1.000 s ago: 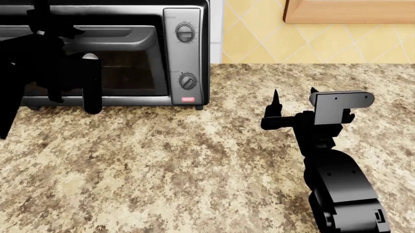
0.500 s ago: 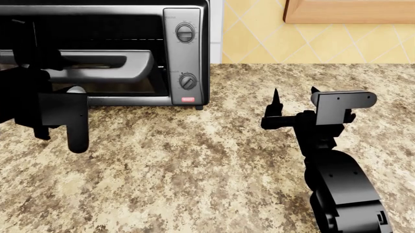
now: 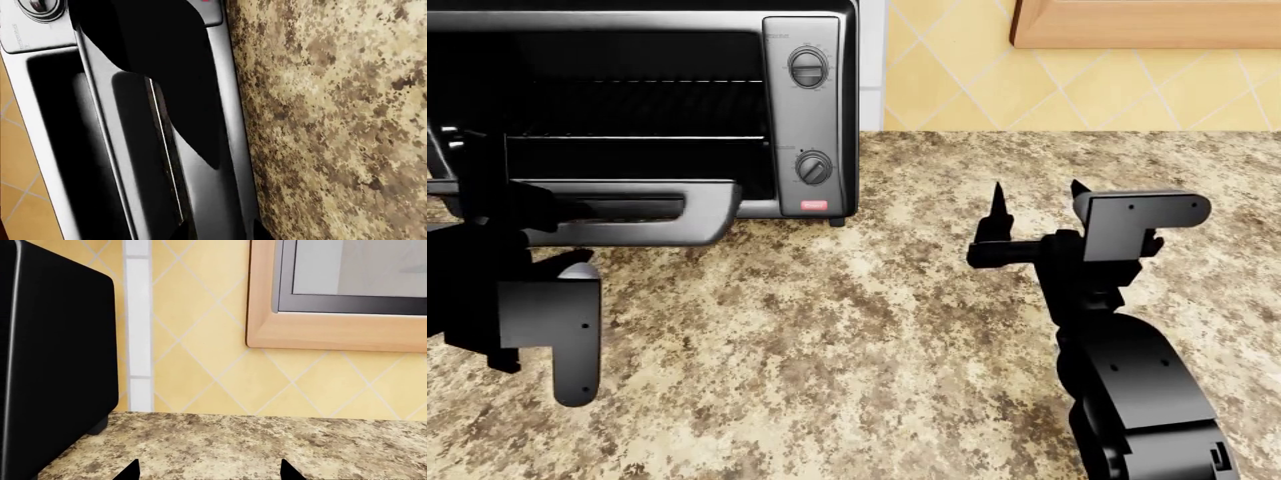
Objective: Open the toaster oven door.
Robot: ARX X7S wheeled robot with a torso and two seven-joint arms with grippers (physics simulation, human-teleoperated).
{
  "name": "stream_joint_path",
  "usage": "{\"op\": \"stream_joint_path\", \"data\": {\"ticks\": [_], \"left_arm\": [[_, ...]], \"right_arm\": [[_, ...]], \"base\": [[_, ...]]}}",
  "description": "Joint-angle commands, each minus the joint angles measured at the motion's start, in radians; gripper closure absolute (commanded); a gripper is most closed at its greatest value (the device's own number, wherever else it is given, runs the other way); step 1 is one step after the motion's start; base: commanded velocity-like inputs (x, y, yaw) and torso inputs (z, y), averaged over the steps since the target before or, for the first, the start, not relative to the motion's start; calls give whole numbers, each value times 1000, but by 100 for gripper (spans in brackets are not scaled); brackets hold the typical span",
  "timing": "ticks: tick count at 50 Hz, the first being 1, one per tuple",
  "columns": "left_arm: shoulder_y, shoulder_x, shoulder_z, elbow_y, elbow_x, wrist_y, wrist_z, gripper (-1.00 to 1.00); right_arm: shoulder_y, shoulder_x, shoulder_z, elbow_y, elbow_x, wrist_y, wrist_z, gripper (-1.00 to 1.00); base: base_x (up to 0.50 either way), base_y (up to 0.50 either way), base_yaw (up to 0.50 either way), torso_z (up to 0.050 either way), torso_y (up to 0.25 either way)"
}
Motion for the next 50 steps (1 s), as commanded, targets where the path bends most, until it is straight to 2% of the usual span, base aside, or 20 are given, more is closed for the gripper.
{"op": "stream_joint_path", "data": {"ticks": [1,20,50], "left_arm": [[108,-32,37,78,-88,-35,-36,100],[243,-78,80,120,-100,-33,-139,100],[421,-11,198,-24,-87,39,-288,100]], "right_arm": [[-9,2,2,-3,6,-7,2,-100],[-9,4,-3,11,11,-15,6,-100],[-14,13,-12,27,9,-23,18,-100]], "base": [[0,0,-3,0,0],[-2,0,-1,0,0],[0,-1,-1,0,0]]}}
